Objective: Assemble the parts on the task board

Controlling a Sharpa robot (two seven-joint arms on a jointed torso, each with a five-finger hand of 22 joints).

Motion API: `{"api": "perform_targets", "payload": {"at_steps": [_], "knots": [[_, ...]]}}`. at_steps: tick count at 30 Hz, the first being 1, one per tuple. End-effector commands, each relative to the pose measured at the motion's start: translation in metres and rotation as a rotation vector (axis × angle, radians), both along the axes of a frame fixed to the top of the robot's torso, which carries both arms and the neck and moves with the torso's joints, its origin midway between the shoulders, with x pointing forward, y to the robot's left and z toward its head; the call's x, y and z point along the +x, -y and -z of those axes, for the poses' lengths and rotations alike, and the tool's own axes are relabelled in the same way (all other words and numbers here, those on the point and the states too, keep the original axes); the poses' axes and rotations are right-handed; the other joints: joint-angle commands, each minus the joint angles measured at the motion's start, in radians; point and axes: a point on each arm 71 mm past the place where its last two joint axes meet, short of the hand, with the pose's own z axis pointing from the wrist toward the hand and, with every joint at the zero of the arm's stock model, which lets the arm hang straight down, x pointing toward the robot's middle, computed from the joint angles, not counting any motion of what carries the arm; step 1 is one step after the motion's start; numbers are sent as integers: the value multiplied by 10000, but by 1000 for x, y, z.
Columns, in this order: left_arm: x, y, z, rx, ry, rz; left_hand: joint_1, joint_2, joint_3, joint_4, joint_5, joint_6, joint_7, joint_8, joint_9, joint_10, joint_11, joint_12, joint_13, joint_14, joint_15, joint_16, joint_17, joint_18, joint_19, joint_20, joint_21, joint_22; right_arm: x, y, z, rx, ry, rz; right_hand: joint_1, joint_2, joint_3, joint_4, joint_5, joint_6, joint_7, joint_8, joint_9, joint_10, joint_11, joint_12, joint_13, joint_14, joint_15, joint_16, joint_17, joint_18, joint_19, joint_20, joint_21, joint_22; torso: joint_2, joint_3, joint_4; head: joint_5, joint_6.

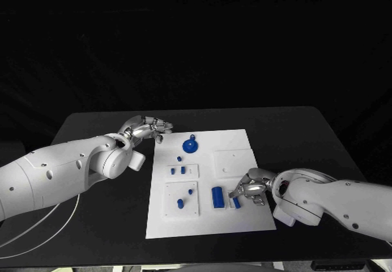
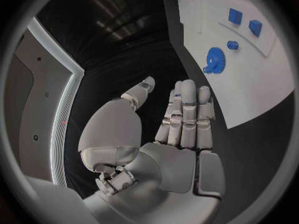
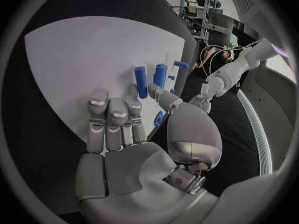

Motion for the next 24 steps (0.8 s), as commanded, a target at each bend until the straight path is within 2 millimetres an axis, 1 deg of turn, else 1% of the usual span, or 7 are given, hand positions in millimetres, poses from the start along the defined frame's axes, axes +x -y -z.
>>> {"api": "perform_targets", "payload": {"at_steps": [1,13,17,19,22,24], "knots": [[0,2,-1,-54,14,161,0,69,-41,30,-23,-66,-9,1,-8,-50,38,-42,-13,-6,97,-48,10,239,76,-94,-63,148,-2,-3,1,75,-54,-151,-37,-173,-24,136,-88,73,13,-21,-26,25,-29,18,-4,8,-68,-56,14,367,1,-87,-25,55,0,0,-1,8,-3],[0,2,-1,-49,9,154,8,74,-43,31,-24,-35,-23,43,3,-57,40,-39,-15,-10,100,-52,12,241,72,-90,-68,151,-2,-4,1,69,-81,-177,-67,-209,-103,190,-91,73,12,-19,-26,25,-31,18,-4,7,-71,-53,18,367,6,-92,-21,58,-1,2,-3,27,-7],[0,2,-1,-47,8,150,9,73,-44,30,-24,-36,-24,48,3,-58,40,-39,-15,-11,100,-53,13,241,72,-89,-69,152,-2,-4,1,75,-72,-171,-39,-163,-127,196,-90,85,6,-11,-22,31,-36,27,3,5,-75,-53,20,367,5,-100,-20,59,2,1,-3,30,-11],[0,1,-1,-47,12,146,11,73,-44,29,-25,-36,-25,50,3,-59,41,-38,-15,-11,100,-53,13,241,71,-89,-69,152,-2,-4,1,74,-72,-170,55,14,-183,143,-91,97,1,0,-17,38,-48,36,12,1,-82,-51,26,367,-5,-112,-17,68,0,-1,-7,34,-9],[0,2,-1,-49,9,152,13,74,-44,29,-24,-36,-25,53,4,-59,41,-38,-15,-11,100,-54,13,242,71,-89,-69,153,-2,-3,1,76,-59,-154,143,127,-198,77,-90,102,-7,3,-18,45,-49,46,21,-3,-86,-50,29,367,-20,-118,-19,74,-3,0,-5,39,-13],[0,2,-1,-49,11,151,14,74,-44,28,-24,-37,-26,55,4,-59,41,-37,-15,-11,101,-54,13,242,71,-89,-70,153,-2,-3,1,66,-43,-156,322,319,-84,1,-88,120,-15,10,-20,56,-57,55,27,-6,-92,-55,29,367,-34,-126,-25,77,-2,2,0,35,-14]]}}
